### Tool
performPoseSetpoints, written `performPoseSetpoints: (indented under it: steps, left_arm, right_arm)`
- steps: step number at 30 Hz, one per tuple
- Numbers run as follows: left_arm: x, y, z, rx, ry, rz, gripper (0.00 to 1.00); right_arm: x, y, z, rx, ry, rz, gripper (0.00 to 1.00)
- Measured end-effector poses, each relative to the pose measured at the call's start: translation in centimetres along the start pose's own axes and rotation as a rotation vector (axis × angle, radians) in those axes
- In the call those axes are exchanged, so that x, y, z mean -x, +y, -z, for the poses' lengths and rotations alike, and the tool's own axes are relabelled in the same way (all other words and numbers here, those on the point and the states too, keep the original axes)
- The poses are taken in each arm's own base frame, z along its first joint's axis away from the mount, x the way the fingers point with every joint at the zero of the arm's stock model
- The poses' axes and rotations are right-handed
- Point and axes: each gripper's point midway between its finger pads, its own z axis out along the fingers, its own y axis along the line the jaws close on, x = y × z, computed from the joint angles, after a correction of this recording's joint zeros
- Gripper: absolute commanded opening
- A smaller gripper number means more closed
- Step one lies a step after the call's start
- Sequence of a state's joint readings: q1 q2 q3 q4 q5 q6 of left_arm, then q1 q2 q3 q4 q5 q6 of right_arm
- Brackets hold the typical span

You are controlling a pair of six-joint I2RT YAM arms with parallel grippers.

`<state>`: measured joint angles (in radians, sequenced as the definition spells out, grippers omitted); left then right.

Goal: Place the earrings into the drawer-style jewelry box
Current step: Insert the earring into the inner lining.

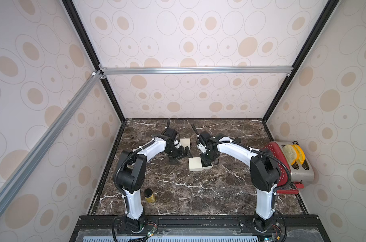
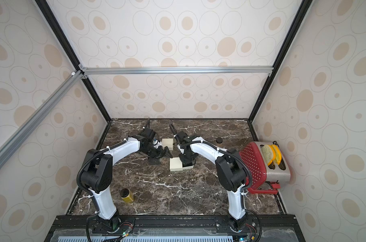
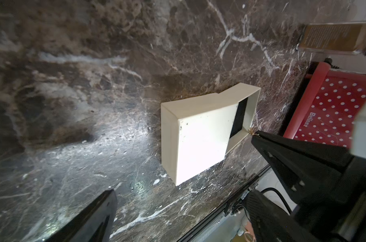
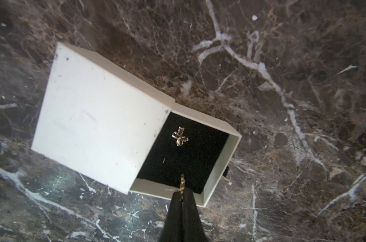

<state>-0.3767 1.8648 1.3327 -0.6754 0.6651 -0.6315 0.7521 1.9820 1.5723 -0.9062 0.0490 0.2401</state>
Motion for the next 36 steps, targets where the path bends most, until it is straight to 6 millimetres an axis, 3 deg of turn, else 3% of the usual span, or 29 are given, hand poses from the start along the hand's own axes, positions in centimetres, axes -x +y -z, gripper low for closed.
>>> performPoseSetpoints:
  steps: [24,36]
  left_arm:
    - [-0.3,-0.2,-0.1,-0.018,0.014,0.001,0.99]
    - [-0.6,-0.1,-0.3,-0.024,0.023,0.005,0.99]
  right_arm:
    - [-0.1,0.4,-2.4,-0.015,0.095,0.004,0.0]
    - [0.3,0.4,-2.5,-0.017,0.098,-0.004,0.0]
